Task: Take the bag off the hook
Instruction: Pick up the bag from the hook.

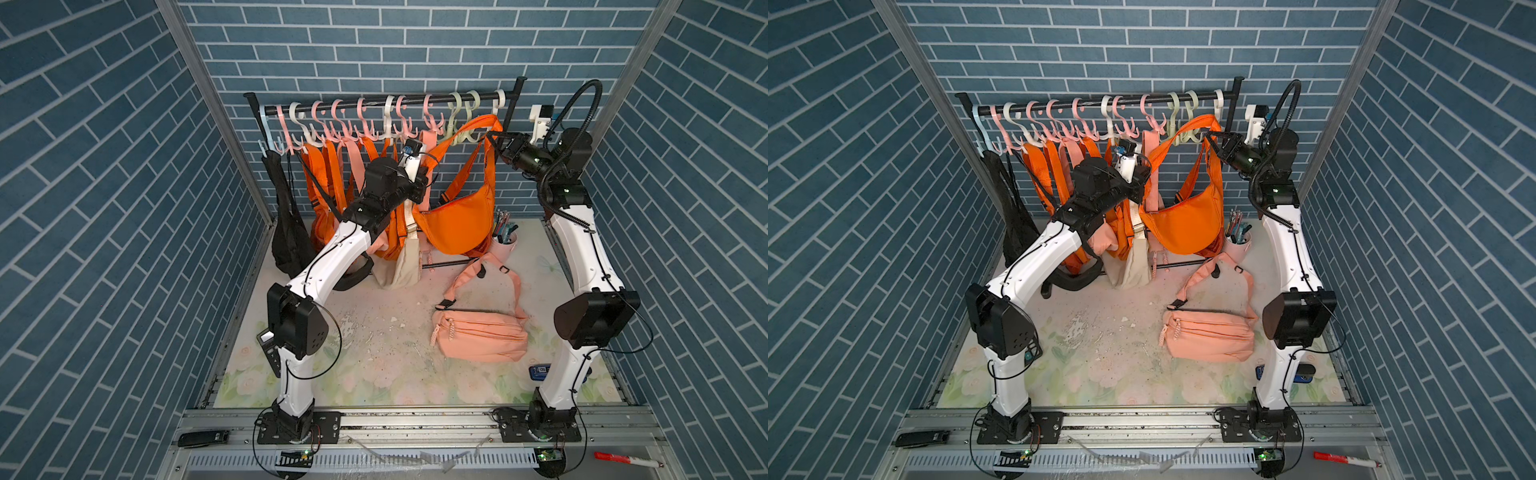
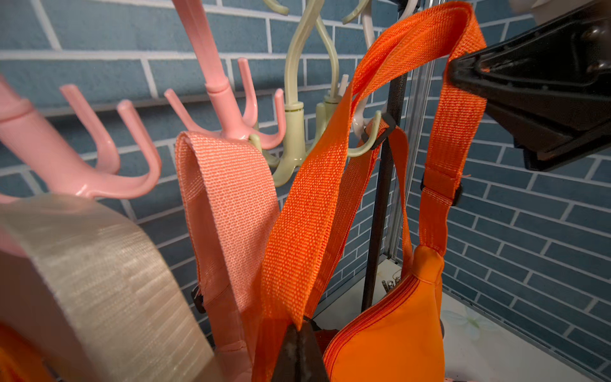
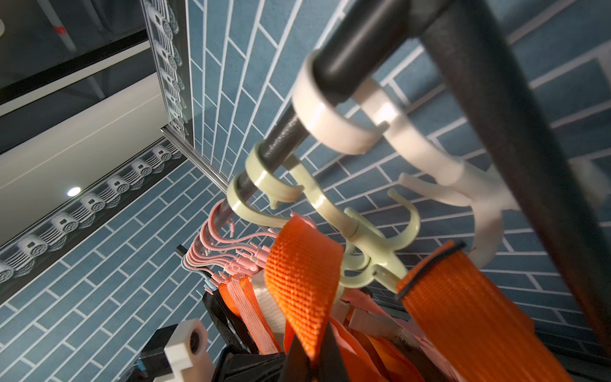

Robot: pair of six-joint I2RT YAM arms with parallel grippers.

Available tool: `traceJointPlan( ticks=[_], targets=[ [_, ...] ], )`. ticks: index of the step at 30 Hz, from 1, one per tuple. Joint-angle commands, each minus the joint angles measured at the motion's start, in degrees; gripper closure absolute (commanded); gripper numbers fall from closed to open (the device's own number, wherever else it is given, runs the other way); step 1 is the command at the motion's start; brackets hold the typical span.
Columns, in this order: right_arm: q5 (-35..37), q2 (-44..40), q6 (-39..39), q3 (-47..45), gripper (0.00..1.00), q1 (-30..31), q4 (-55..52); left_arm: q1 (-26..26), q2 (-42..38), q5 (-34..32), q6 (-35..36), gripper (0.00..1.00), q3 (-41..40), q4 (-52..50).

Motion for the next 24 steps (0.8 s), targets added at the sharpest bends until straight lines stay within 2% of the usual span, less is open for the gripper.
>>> traceJointPlan(
  ticks=[1,7,12,15,19,24],
  targets=[
    [-1.5,-3.4,-1.9,-1.0,1.00,0.5,2.9,-1.0,1.9,1.3,-0.4,0.93,0.7,2.2],
    [-1.2,-6.2,-4.4,-3.2,1.00,0.7,1.5,-1.7,0.9,1.2,-1.1,0.93,-2.9,6.4],
    [-1.4,-7.5,-4.7,-3.5,1.00,0.9,0.9,-2.0,1.4,0.7,-1.1,0.93,-1.6,5.2],
    [-1.4,-8.2,-5.0,-3.2,1.00,1.3,0.8,-2.2,0.7,0.4,-1.1,0.97,-2.2,6.0],
    [-1.9,-7.3,-5.7,1.1,1.00,1.9,-1.4,-2.2,-1.2,-1.2,-0.6,1.00,-3.1,8.0],
    [-2.3,-3.0,-5.8,9.8,1.00,3.1,-3.9,-1.7,-2.3,-3.6,0.5,1.00,0.8,5.6]
  ],
)
